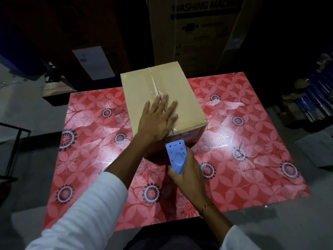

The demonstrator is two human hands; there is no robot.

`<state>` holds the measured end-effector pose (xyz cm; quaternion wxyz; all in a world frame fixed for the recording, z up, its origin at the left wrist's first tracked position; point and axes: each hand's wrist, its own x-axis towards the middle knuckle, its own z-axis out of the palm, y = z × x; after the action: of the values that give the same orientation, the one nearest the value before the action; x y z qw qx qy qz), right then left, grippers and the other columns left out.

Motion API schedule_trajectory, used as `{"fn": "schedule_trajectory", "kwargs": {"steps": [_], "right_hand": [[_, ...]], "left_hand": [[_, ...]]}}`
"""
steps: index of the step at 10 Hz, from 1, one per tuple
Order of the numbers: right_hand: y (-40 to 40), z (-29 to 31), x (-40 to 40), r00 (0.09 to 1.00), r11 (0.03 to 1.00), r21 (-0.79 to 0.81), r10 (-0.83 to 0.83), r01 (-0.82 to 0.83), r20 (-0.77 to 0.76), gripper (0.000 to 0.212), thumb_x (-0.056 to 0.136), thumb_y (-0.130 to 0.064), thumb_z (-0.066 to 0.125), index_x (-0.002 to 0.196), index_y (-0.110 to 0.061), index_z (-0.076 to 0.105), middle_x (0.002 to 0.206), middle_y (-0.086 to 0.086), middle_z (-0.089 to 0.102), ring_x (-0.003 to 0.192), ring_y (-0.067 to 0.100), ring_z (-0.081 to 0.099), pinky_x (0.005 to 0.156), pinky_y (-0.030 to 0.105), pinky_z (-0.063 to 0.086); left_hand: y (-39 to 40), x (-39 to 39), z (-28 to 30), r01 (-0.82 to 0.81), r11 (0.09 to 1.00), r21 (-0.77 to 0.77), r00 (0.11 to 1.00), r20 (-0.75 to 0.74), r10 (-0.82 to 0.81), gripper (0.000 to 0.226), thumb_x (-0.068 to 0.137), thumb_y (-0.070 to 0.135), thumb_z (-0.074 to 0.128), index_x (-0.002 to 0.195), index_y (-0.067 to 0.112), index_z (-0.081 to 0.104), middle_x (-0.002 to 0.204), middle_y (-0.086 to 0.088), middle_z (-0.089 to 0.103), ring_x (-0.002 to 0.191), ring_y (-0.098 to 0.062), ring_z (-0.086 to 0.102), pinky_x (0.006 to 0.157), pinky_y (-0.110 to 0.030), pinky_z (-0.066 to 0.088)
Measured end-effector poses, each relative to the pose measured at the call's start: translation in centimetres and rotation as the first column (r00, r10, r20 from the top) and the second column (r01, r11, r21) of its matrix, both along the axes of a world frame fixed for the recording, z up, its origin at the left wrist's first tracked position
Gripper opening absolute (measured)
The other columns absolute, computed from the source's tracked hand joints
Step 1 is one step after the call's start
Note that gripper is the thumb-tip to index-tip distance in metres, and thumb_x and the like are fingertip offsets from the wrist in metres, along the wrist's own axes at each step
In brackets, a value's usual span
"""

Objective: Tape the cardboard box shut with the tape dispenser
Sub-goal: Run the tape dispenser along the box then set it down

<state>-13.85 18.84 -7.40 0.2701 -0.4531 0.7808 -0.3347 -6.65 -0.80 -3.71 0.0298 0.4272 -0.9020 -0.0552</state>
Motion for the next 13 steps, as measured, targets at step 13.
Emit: {"fn": "schedule_trajectory", "kwargs": {"steps": [13], "right_hand": [[1.6, 0.8, -1.2, 0.988, 0.965, 0.252, 0.109, -0.079, -0.106, 0.061, 0.082, -0.059, 0.067, 0.120, -0.021, 0.039, 0.112, 0.008, 0.066, 0.088, 0.030, 0.064, 0.064, 0.036, 0.051]], "left_hand": [[0.4, 1.7, 3.1, -0.003, 0.965, 0.261, 0.842, -0.521, 0.144, 0.044, 0.097, 0.040, 0.043, 0.120, 0.012, 0.067, 0.126, -0.011, 0.062, 0.118, -0.027, 0.056, 0.099, -0.045, 0.044]]}}
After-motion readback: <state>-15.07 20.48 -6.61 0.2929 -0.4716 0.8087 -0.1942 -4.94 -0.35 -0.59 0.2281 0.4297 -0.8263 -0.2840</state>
